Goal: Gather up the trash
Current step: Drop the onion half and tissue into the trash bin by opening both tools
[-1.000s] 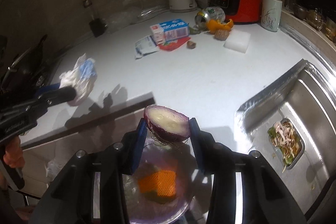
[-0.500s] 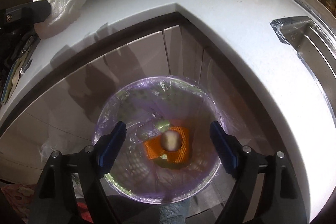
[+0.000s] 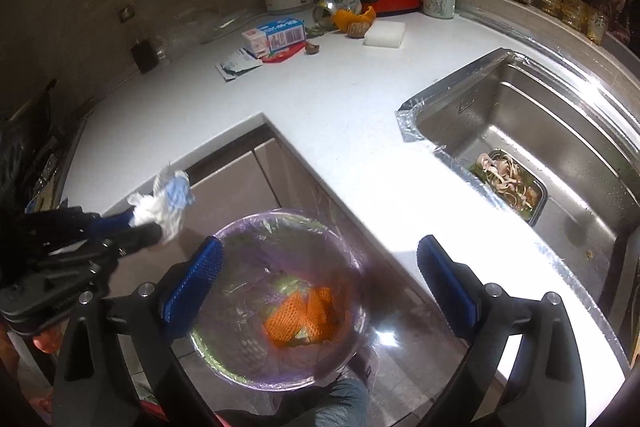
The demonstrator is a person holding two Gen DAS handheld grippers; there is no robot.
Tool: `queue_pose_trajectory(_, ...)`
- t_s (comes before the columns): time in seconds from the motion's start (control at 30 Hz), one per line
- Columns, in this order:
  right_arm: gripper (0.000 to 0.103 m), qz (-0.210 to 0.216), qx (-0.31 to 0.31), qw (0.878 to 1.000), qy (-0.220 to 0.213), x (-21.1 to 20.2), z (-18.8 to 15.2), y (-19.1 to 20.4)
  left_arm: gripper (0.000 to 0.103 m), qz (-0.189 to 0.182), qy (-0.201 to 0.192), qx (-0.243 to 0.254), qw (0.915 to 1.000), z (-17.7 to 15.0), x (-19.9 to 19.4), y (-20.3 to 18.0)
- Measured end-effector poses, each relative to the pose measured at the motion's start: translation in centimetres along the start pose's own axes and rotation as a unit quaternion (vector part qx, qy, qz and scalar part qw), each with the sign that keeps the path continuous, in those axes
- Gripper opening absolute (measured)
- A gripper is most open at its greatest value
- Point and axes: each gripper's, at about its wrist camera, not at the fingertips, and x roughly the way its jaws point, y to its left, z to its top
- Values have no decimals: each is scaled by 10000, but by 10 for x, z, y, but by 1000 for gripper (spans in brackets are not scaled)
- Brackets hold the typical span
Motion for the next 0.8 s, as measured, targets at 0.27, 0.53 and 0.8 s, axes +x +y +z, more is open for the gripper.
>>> queue_pose_trajectory(0.27, 101, -79, 39, 9999, -103, -11, 5, -7, 20, -6, 445, 158, 9989, -17, 42, -10)
queue_pose_trajectory(0.53, 101, -119, 33, 9999, -28, -8, 6, -8, 56, 8, 886, 246, 9958, -35, 79, -11)
queue_pose_trajectory(0.8, 101, -126, 35, 9999, 5, -6, 11, -12, 78, 112, 792, 340, 9962, -29, 79, -13)
